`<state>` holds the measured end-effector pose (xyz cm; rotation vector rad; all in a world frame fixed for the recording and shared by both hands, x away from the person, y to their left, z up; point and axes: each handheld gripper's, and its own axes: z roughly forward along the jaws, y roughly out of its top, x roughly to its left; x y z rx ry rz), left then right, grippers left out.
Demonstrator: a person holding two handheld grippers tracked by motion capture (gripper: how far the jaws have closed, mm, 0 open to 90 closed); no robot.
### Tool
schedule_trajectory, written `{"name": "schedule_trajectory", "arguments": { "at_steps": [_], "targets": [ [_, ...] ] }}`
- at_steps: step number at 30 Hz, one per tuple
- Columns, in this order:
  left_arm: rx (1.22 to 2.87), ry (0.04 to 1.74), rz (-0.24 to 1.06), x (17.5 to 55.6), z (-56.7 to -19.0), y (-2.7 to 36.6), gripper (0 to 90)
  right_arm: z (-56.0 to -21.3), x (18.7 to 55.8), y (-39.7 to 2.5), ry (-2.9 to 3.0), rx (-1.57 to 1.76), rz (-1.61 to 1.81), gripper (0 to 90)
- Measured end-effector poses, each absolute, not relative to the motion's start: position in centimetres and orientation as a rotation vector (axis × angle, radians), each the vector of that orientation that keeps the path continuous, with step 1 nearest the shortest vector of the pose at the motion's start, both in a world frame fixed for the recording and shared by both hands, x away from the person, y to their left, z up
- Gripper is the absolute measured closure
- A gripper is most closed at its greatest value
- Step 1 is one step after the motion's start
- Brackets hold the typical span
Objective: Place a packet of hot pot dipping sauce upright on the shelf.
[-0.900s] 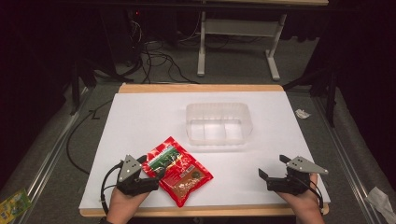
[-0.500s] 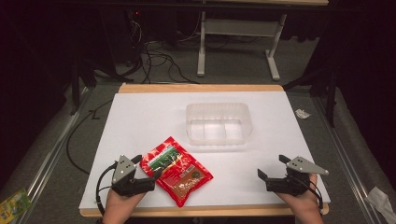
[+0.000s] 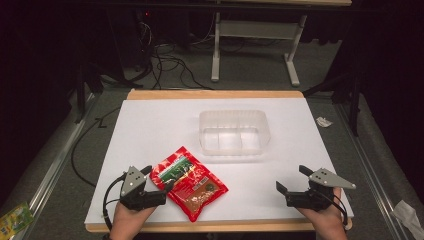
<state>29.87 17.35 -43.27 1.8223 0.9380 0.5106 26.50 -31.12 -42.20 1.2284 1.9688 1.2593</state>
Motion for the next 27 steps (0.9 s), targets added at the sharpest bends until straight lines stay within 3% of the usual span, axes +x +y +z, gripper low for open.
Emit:
{"name": "schedule_trajectory", "arguments": {
  "at_steps": [12,27],
  "targets": [
    [1.829,0.962,0.508,30.2,-43.4,17.7,11.0,-41.8,26.2,-30.9,1.962,1.177,1.288,4.2],
    [1.812,1.206,0.392,33.7,-46.2,20.4,15.3,-42.0,26.3,-30.8,1.992,1.170,1.293,5.4]
  ]
}}
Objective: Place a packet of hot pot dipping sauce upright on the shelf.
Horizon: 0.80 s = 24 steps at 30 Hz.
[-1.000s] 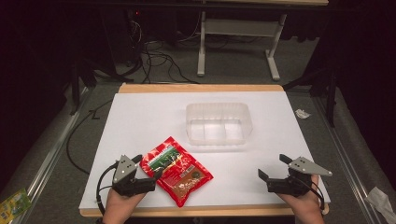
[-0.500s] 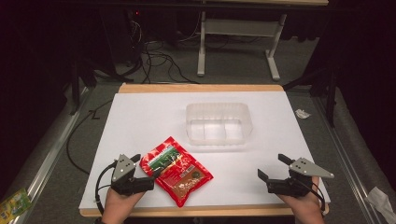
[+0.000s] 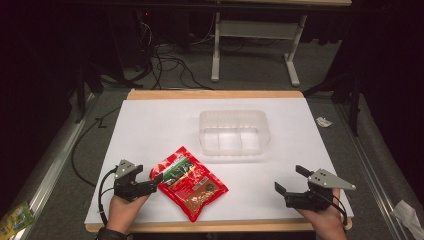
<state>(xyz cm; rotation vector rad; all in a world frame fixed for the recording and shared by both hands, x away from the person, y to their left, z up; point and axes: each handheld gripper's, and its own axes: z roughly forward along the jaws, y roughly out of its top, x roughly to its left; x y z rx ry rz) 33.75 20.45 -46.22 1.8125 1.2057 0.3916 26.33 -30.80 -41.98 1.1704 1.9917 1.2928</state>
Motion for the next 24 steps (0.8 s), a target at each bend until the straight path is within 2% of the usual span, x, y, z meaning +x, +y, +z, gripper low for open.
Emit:
{"name": "schedule_trajectory", "arguments": {
  "at_steps": [5,10,20,24],
  "targets": [
    [1.796,1.253,0.333,34.4,-46.9,20.8,18.8,-42.1,26.4,-30.8,2.000,1.179,1.295,5.5],
    [1.807,1.292,0.282,34.9,-47.6,20.8,31.9,-42.2,26.5,-30.7,2.007,1.179,1.298,5.6],
    [1.815,1.335,0.254,35.2,-48.2,20.8,40.0,-42.4,26.6,-30.7,2.016,1.189,1.294,5.9],
    [1.833,1.328,0.261,35.2,-48.2,20.6,49.4,-42.5,26.6,-30.6,2.020,1.190,1.296,6.6]
  ]
}}
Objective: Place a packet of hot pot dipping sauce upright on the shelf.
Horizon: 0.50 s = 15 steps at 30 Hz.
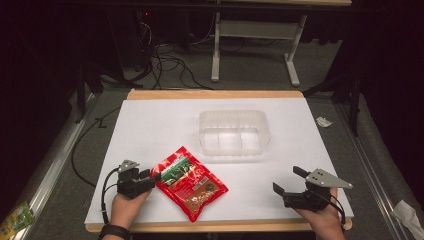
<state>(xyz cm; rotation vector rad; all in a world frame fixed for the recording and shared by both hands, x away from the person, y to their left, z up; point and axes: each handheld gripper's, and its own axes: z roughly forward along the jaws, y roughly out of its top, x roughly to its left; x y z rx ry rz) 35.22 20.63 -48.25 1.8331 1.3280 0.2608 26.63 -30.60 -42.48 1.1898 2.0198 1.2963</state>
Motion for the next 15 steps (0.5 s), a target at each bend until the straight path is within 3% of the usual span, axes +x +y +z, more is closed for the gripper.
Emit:
{"name": "schedule_trajectory", "arguments": {
  "at_steps": [15],
  "targets": [
    [1.809,1.285,0.204,34.99,-48.27,21.13,76.9,-42.67,26.73,-30.66,2.030,1.200,1.296,8.0]
  ]
}}
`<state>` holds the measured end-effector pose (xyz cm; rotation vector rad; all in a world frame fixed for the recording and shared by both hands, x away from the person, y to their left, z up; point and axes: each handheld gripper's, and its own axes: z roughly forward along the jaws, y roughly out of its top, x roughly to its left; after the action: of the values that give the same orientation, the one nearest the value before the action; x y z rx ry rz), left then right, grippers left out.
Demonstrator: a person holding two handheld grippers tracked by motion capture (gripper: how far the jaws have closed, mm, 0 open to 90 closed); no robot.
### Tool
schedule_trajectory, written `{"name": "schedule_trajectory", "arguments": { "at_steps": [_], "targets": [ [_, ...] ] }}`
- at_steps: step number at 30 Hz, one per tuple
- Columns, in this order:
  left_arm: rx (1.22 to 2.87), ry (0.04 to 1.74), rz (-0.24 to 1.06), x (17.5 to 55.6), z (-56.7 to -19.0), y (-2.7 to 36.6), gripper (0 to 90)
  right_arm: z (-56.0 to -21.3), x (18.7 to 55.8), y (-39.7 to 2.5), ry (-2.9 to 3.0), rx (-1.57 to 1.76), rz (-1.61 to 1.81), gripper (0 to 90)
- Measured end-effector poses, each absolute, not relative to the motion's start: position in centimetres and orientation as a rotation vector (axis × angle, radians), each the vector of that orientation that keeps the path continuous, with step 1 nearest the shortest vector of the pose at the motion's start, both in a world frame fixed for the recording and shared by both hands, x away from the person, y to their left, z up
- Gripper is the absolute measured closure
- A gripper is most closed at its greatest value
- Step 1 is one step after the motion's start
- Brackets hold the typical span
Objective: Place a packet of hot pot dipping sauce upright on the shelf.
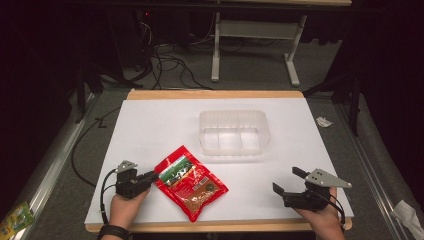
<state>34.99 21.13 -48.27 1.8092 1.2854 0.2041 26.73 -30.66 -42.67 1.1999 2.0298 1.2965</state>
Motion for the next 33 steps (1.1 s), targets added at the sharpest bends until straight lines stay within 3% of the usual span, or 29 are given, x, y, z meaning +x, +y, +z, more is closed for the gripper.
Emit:
{"name": "schedule_trajectory", "arguments": {
  "at_steps": [8,14,15,21,33],
  "targets": [
    [1.824,1.234,0.225,34.7,-47.9,20.8,87.0,-42.7,26.7,-30.7,2.031,1.205,1.299,8.8],
    [1.819,1.208,0.260,34.4,-47.4,20.5,87.9,-42.7,26.7,-30.7,2.029,1.209,1.301,9.2],
    [1.814,1.207,0.263,34.3,-47.3,20.4,87.9,-42.6,26.6,-30.7,2.023,1.193,1.302,13.8],
    [1.782,1.201,0.291,33.8,-46.8,20.4,88.0,-42.6,26.4,-30.7,2.007,1.160,1.311,16.6],
    [1.709,1.171,0.347,32.6,-45.3,20.2,88.1,-42.1,26.5,-30.9,2.004,1.154,1.308,12.8]
  ]
}}
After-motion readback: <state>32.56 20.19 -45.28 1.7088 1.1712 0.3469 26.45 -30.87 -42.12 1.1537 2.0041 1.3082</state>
